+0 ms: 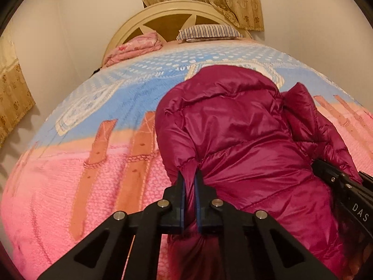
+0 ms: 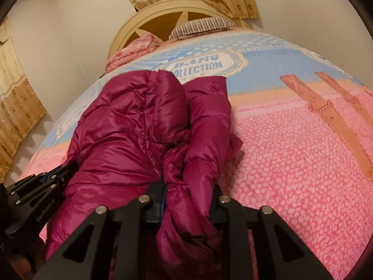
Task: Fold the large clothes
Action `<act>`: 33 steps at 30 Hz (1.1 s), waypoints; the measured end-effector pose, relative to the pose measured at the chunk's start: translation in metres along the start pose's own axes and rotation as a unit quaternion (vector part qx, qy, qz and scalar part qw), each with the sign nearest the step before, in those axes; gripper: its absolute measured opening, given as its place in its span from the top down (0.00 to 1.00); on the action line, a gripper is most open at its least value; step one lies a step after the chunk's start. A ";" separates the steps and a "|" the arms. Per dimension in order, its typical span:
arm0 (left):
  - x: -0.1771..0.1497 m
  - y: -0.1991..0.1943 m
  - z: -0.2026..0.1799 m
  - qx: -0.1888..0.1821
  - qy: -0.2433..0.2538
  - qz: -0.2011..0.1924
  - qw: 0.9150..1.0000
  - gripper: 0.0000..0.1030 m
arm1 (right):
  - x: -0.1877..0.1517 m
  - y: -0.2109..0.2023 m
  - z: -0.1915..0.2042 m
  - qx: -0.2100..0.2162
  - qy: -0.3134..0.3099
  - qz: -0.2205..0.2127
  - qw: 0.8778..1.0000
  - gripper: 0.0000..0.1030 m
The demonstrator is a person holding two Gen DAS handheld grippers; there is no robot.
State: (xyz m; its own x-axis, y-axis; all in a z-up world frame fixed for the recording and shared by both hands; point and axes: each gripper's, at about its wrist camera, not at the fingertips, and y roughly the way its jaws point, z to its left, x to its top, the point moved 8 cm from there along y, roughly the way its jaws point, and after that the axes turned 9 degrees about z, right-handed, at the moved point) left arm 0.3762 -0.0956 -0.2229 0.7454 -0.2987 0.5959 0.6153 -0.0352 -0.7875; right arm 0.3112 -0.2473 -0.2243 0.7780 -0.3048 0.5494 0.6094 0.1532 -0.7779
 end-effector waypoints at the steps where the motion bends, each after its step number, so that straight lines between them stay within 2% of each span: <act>1: 0.001 -0.005 0.002 0.003 0.000 -0.004 1.000 0.95 | 0.000 -0.003 0.002 0.002 0.000 -0.003 1.000 0.77; 16: -0.003 -0.064 0.054 0.038 -0.025 -0.041 0.998 0.96 | 0.004 -0.032 0.059 0.052 -0.038 -0.021 0.998 0.78; 25: -0.011 -0.089 0.087 0.056 -0.051 -0.060 0.995 0.96 | 0.009 -0.029 0.092 0.070 -0.071 -0.021 0.995 0.78; 33: -0.024 -0.096 0.121 0.066 -0.075 -0.060 0.993 0.96 | 0.005 -0.025 0.120 0.083 -0.098 -0.017 0.992 0.78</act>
State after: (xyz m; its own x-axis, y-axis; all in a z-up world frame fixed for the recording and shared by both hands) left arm 0.3304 0.0304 -0.1426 0.6881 -0.1546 0.7089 0.7232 0.0670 -0.6874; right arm 0.3179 -0.1400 -0.1652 0.7618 -0.1270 0.6352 0.6395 0.3039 -0.7061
